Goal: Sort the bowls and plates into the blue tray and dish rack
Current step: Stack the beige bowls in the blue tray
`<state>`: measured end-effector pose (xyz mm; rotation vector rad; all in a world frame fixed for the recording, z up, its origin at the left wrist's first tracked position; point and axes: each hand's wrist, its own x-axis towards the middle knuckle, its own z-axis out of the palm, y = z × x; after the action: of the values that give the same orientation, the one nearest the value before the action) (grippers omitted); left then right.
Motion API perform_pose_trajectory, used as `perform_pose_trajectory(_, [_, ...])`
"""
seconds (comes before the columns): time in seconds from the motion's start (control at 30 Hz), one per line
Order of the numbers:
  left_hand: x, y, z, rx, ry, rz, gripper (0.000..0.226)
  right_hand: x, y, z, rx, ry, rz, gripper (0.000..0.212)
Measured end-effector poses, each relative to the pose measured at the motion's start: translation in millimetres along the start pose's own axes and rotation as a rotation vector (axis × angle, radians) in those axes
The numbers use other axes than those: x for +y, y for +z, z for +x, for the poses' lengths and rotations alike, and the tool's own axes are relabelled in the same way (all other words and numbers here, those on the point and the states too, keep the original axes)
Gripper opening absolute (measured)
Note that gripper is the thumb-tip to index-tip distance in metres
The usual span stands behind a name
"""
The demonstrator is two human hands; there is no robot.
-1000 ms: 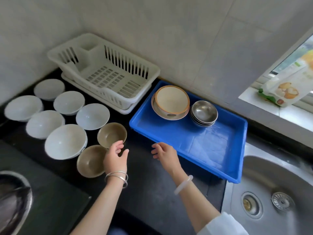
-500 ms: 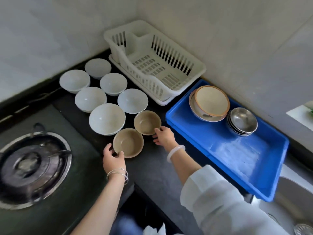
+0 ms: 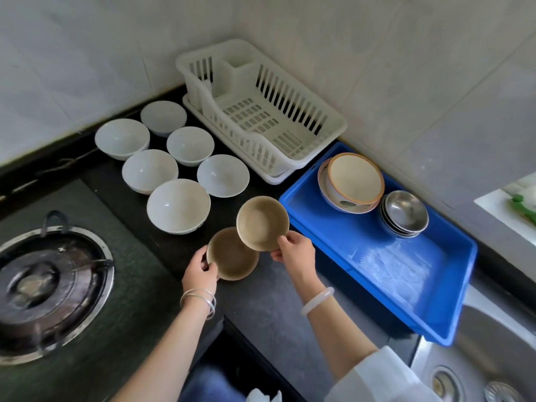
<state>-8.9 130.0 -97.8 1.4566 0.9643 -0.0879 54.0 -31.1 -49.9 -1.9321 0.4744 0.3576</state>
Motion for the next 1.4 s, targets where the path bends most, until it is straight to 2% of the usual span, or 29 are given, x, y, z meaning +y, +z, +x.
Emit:
perform_pose_trajectory(0.17, [5.2,11.1,0.9,-0.145,-0.077,-0.052,0.04,5.8,-9.8,-12.9,-0.037,0.001,-0.082,0.014])
perform_pose_trajectory(0.3, [10.9,16.5,-0.2,-0.158,-0.171,-0.146,0.028,10.9,-8.8,-16.9,-0.074,0.026,-0.166,0.012])
perform_pose_trajectory(0.4, [12.1,17.6,0.7,-0.162,-0.227,-0.17,0.039,16.9,-6.1,-18.3,-0.084,0.032,-0.233,0.007])
perform_pose_trajectory(0.63, [6.7,18.3,2.1,-0.268,-0.141,-0.012,0.031,28.2,-0.6,-13.1,-0.071,0.05,-0.334,0.003])
perform_pose_trajectory(0.73, [5.4,18.9,3.5,-0.255,-0.118,0.001,0.032,32.3,-3.0,-10.0,-0.095,0.105,-0.31,0.011])
perform_pose_trajectory(0.87, [5.2,21.5,3.2,-0.251,-0.114,0.0,0.033,31.3,-5.0,-10.2,-0.224,0.246,-0.08,0.037])
perform_pose_trajectory(0.93, [8.2,23.9,-0.5,-0.277,-0.106,-0.012,0.033,32.3,-4.5,-11.1,-0.233,0.245,-0.011,0.04])
perform_pose_trajectory(1.1, [29.7,41.6,-16.9,-0.361,-0.042,-0.064,0.033,33.4,-22.1,-12.6,-0.083,0.154,0.084,0.038])
perform_pose_trajectory(1.3, [72.1,102.3,-50.6,-0.555,0.045,-0.104,0.025,21.8,-92.1,-9.7,0.139,0.066,0.249,0.025])
perform_pose_trajectory(1.4, [84.8,144.2,-69.2,-0.643,0.048,-0.071,0.023,25.2,-133.1,-3.8,0.241,0.065,0.342,0.025])
